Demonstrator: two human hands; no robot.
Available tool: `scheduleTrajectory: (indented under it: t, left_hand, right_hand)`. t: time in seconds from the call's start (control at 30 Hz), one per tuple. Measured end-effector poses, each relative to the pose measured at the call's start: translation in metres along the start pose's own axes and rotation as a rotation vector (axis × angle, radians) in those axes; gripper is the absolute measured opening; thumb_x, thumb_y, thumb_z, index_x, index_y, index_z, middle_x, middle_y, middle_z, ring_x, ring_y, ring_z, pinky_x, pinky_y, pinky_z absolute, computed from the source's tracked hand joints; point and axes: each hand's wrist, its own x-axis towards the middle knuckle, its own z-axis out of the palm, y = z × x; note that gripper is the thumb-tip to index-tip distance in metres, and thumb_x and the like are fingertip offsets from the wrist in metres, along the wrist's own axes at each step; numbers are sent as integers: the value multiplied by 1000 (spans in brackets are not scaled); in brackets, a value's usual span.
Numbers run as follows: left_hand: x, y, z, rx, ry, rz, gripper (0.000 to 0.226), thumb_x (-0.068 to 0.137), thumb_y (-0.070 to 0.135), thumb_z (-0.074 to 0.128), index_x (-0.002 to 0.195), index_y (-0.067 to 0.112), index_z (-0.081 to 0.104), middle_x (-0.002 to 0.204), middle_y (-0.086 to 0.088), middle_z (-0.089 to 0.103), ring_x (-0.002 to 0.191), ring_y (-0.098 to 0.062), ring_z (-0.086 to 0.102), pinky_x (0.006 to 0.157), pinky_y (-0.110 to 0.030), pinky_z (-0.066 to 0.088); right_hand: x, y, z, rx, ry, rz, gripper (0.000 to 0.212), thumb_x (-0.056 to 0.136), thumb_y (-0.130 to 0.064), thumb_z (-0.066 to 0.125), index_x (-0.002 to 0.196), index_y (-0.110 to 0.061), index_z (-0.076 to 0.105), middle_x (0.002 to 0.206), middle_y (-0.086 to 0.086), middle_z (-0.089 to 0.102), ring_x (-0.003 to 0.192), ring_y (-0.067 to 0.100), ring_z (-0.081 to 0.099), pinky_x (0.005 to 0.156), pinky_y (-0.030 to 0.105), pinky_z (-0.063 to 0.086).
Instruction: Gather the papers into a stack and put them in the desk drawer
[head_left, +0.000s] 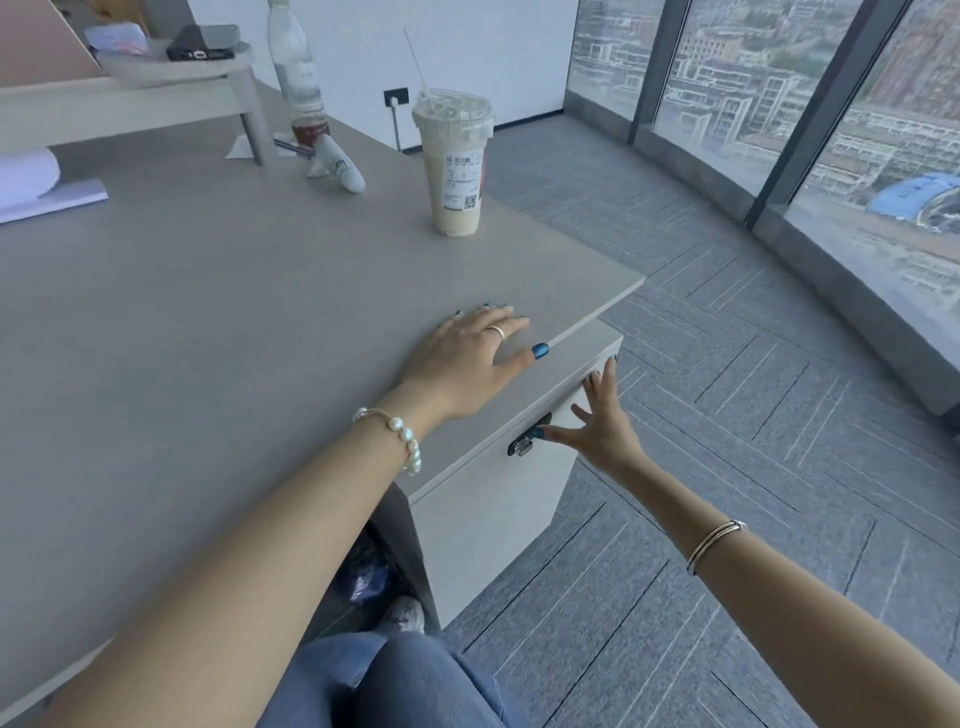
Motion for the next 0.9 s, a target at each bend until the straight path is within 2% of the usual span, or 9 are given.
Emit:
scheduleTrajectory:
  t: [0.13,0.27,0.4,0.53,0.7,0.77,0.9]
  left_hand:
    - [1,0,1,20,10,-1,59,90,55,32,140,25,34,155,3,29,144,-13,20,118,-33,13]
    - [0,2,0,26,13,-3,59,89,56,33,140,25,35,154,2,30,144,-14,21,118,-34,14]
    - [-2,4,-3,20,-11,-17,60,90,56,32,141,24,34,155,2,28,144,-14,20,119,-34,12]
    - [-6,6,-5,12,-56,-27,62,90,56,31,143,24,30,156,3,24,145,-13,15,120,-34,8]
    - [-8,9,-5,19,-69,-43,60,91,54,30,143,23,30,157,2,22,146,-13,14,120,-35,8]
    - [-12,11,-9,10,-92,-74,58,92,52,28,143,22,31,157,1,23,146,-14,14,120,-35,9]
    - [-27,18,-27,-136,-119,-129,58,91,52,33,140,22,36,154,-1,30,143,-15,23,119,-35,15]
  right_hand:
    - [5,3,-2,-29,-23,-4,133,62,-16,84,145,-15,-20,160,11,5,146,18,12,109,29,31]
    - [8,0,2,-44,-20,20,134,59,-24,86,147,-19,-15,160,6,7,144,19,19,113,37,33]
    - [5,-5,3,-46,-18,25,129,60,-26,85,148,-17,-10,160,5,8,145,18,17,114,37,31]
    - [2,-19,-10,-145,-70,83,129,59,-37,84,149,-17,-7,159,8,16,141,25,29,112,41,35]
    - [-9,-50,-17,-262,-94,44,123,60,-41,83,149,-13,2,159,9,15,141,27,30,112,43,33]
    - [-16,-66,-18,-273,-89,3,119,62,-40,82,149,-13,6,157,10,21,139,29,33,111,43,35]
    - [-37,-104,-27,-283,-89,-92,104,69,-40,77,148,-17,13,156,8,24,132,30,42,106,39,40]
